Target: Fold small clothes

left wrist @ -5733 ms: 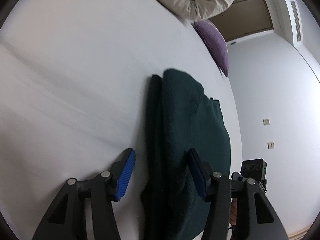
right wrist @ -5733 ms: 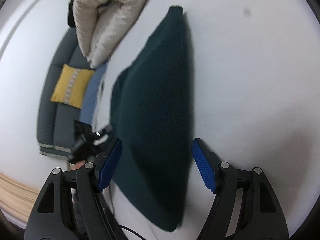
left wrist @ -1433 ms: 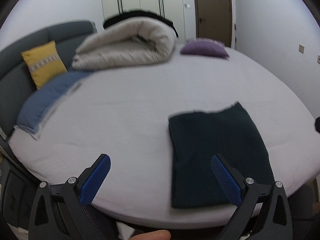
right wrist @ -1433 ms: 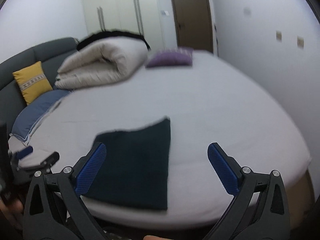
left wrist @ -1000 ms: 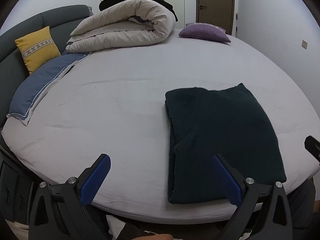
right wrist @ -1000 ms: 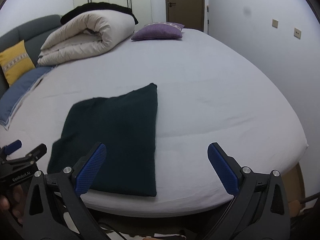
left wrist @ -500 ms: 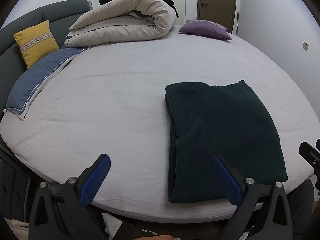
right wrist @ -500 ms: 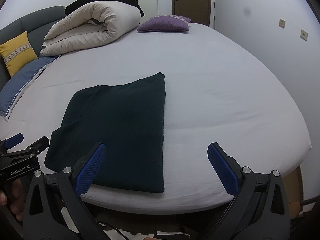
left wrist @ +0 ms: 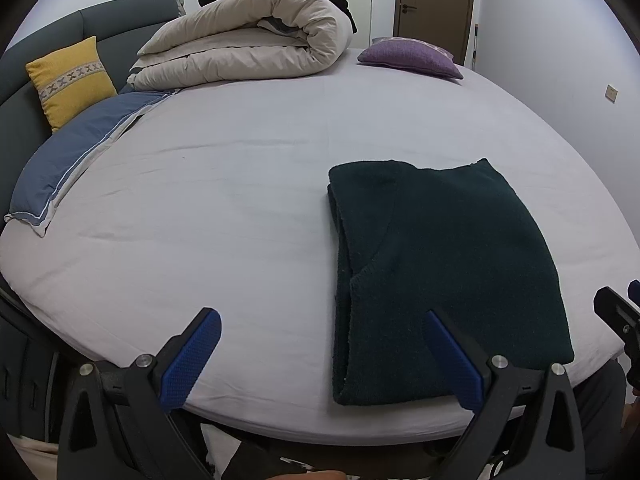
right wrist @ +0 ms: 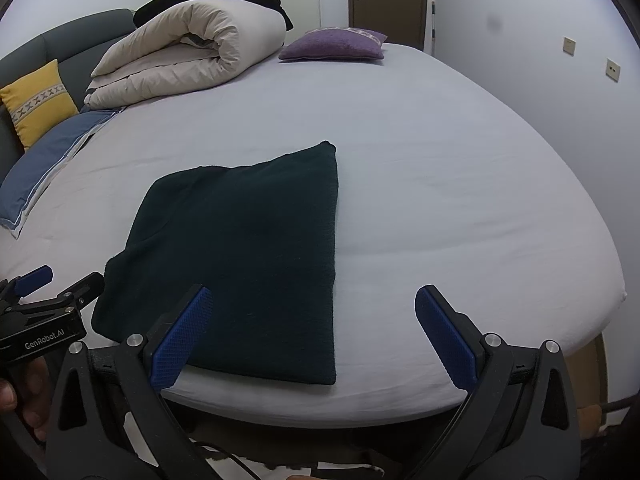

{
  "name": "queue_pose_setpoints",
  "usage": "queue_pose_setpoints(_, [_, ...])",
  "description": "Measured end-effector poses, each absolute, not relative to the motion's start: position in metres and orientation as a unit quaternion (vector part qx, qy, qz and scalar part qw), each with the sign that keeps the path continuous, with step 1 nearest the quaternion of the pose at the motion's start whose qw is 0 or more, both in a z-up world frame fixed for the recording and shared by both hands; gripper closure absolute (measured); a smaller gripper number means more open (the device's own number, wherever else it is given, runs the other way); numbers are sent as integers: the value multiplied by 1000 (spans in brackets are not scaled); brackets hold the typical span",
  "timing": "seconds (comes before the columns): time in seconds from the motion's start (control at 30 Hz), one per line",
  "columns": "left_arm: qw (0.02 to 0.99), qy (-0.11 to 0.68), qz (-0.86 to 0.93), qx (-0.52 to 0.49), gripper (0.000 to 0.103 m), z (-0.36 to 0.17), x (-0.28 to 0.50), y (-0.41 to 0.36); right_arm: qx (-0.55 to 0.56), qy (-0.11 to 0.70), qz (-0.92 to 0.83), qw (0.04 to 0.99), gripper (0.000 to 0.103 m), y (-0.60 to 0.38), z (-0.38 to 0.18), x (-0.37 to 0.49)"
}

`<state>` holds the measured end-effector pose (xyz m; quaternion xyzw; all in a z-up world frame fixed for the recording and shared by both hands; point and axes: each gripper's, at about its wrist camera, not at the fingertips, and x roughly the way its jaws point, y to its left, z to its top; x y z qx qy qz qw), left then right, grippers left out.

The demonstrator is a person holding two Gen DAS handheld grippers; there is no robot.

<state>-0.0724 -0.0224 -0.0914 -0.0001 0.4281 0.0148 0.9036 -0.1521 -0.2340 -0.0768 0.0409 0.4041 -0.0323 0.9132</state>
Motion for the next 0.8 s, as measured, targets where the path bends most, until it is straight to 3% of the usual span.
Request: queue_pose_setpoints(0.8, [904,427,13,0,0,-90,-72,-22,42,404,-30,914,0,-223,-73,-155])
